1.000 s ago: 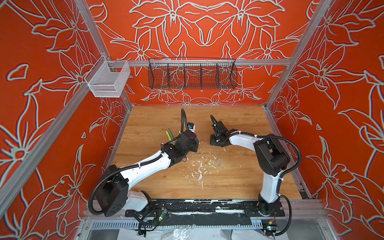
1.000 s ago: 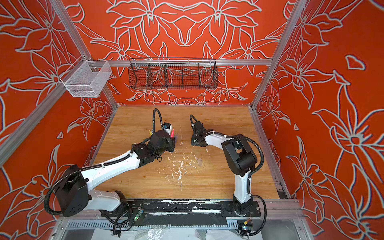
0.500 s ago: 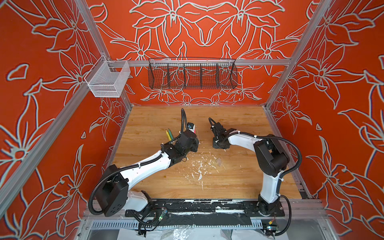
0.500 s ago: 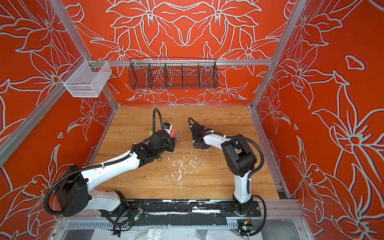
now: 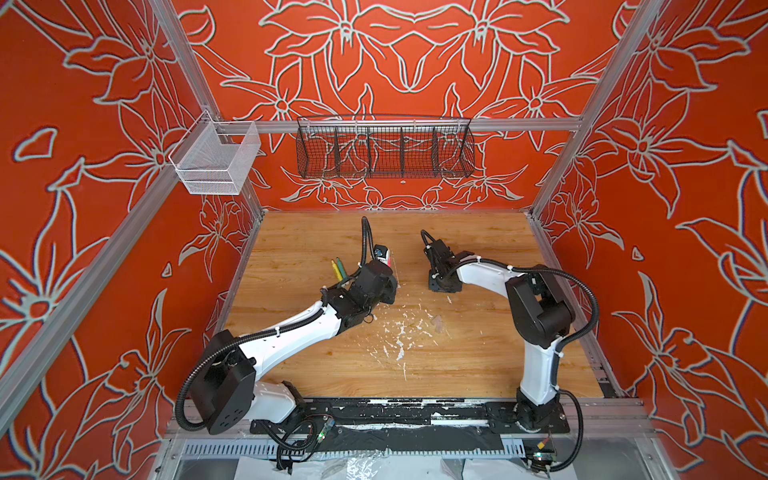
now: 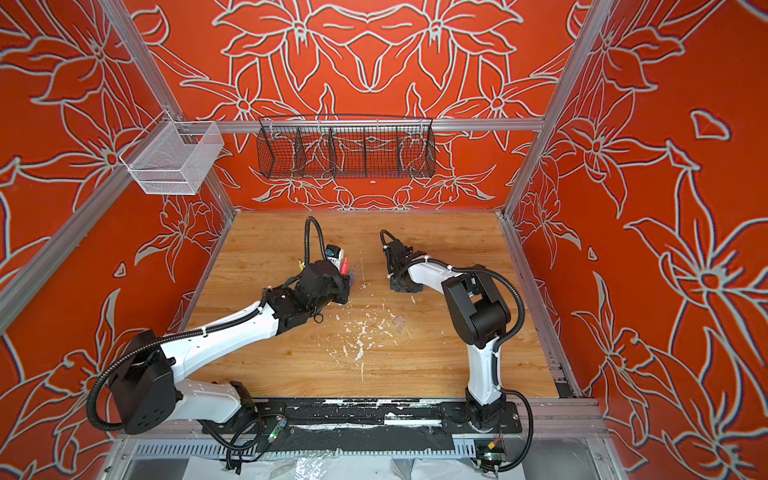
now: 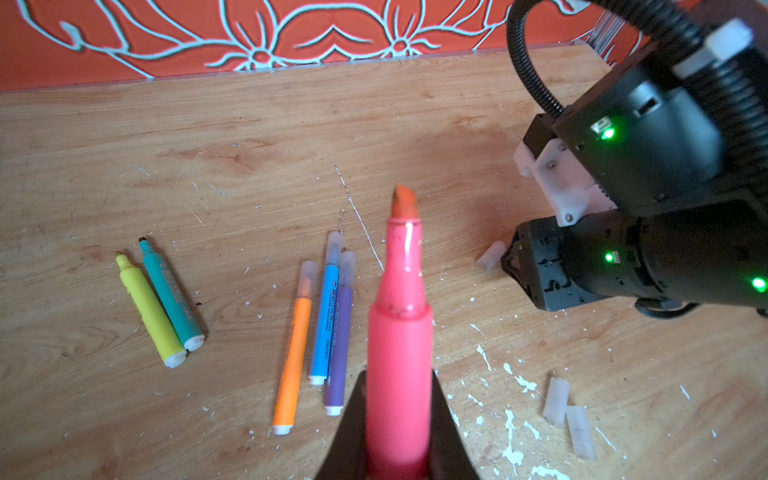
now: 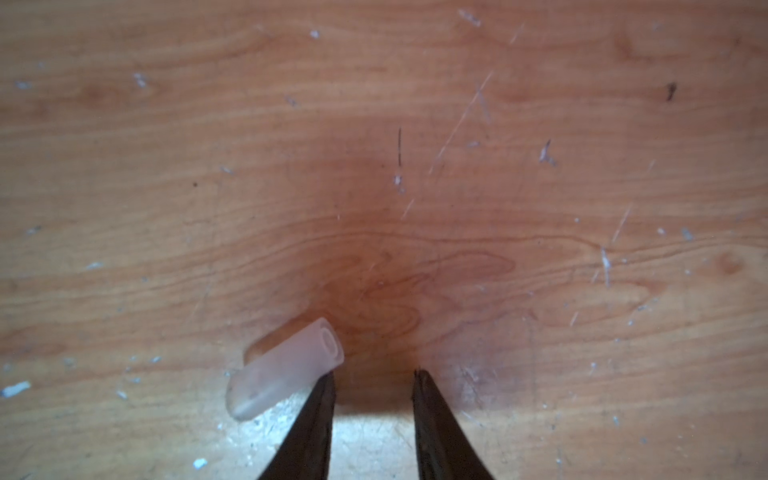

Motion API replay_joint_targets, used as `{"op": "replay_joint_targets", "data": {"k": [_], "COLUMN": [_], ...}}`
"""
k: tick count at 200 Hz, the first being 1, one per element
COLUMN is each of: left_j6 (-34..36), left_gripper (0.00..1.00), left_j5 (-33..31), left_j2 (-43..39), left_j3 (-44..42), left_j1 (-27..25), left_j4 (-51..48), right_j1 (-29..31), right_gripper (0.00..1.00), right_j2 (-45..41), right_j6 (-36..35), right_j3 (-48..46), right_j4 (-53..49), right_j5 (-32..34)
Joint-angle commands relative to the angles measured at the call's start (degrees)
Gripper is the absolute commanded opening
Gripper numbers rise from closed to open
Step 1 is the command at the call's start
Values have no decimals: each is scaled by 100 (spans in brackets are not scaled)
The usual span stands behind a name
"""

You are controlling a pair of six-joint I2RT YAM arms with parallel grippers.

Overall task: Insert the pens into the pen caps
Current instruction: 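Move the open right gripper over a translucent cap on the table, then lower the right gripper and close it on the translucent cap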

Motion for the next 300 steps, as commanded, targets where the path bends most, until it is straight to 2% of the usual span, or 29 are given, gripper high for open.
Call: {"op": "replay_joint_targets", "data": {"k": [1,39,91,111,145,155,179,198,233,269,300], "left_j6": [-49,-63,38,121,192,192,193,213,214,218,237], "left_gripper": [0,0,0,0,0,0,0,0,0,0,0], "left_j5": [-62,-18,249,435,667,720,821,840,906,989,920], "left_j2": [-41,-74,-62,-100,-258,-288,-283,-256,-187,-106,-119], "left_j3": [26,13,-27,-90,-270,-304,-306,-293,-286,-219,-250], "left_j1": [-1,-1,-1,-1,0,-1,-1,-1,-1,-1,-1], "left_j4": [14,1,127,261,514,563,593,586,617,594,592], "right_j1": [-36,-37,-50,-48,-47,-47,-37,-37,-37,-30,-28], "right_gripper": [35,34,35,39,55,58,58,56,55,55,53], "right_j2": [459,643,-290,-876,-1515,-1475,-983,-530,-54,68,172], "right_j6": [-76,-92,24,-19,-219,-258,-326,-378,-576,-609,-569], "right_j3": [105,427,-148,-517,-996,-980,-492,-45,332,438,460], "right_j4": [-417,-577,-251,126,815,941,601,80,-175,-245,-328], "right_j5": [279,314,246,-26,-542,-812,-1229,-1019,-747,-776,-536]}}
